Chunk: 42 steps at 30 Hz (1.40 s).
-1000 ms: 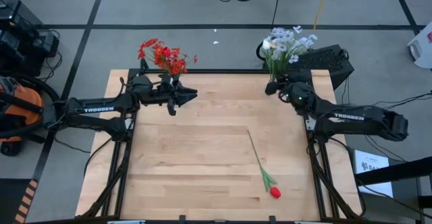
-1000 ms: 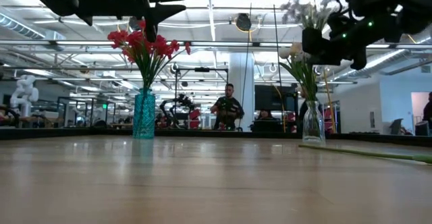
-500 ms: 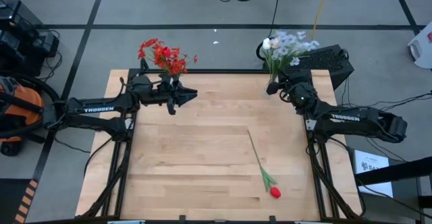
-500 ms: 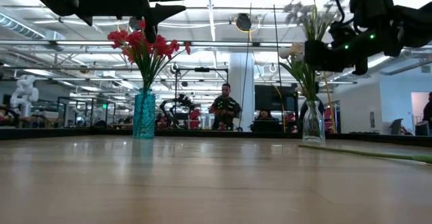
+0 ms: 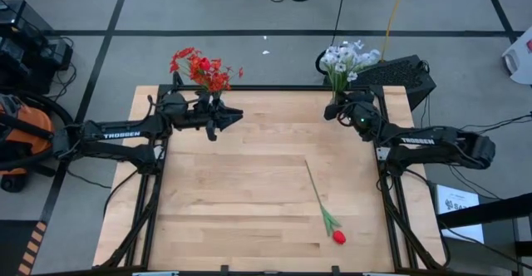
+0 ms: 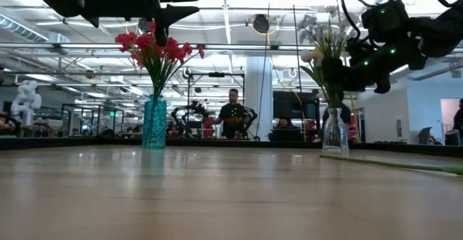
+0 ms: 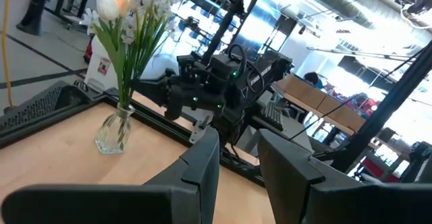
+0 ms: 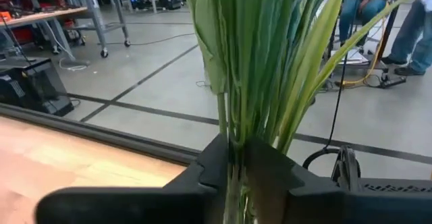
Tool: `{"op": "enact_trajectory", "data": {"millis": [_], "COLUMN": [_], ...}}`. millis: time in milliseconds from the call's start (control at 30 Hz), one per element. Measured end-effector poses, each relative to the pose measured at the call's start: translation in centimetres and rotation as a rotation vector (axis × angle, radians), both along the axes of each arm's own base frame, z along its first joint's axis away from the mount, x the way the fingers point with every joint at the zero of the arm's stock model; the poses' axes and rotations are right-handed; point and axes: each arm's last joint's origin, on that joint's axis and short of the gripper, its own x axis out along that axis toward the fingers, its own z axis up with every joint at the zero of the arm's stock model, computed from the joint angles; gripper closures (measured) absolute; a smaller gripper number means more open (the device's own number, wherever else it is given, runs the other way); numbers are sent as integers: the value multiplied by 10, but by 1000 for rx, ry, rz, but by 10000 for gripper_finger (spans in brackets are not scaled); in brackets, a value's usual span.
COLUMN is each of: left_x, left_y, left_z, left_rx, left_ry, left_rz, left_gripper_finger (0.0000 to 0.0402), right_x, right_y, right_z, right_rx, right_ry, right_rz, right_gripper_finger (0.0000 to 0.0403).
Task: Sort flowers into vase by color
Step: Put the white flowers into the transparent vase, then put the red flower into the blue vase
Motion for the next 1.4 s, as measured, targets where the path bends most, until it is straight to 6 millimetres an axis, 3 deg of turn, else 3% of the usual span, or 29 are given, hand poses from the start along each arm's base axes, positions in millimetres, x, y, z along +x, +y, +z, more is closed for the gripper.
{"op": "enact_trajectory", "data": {"millis": [333,533,700,867,1033,1200,1400], "left_x": [0,0,2,13,49,106,172], "left_y": [3,3,-3,-14,-26,-41,-62], "left_z": [0,-1,-7,-9,-4,-7,-20], "left_rx": [-7,-7,36,111,240,427,667], "left_ry": [-3,11,80,174,294,447,552], "left_rz": [91,106,99,105,31,-97,-251], "left_gripper_finger": [293,293,293,293,293,293,293], "right_x": [-5,-14,-19,-20,-19,-23,-29], "right_y": [7,12,18,25,33,41,51], "right_z": [-5,-2,11,39,76,104,113], "right_rx": [96,144,132,151,213,298,419], "right_ry": [48,21,-1,73,165,217,233], "right_rz": [96,85,119,158,221,319,363], "right_gripper_finger": [282,257,255,263,275,286,301]}}
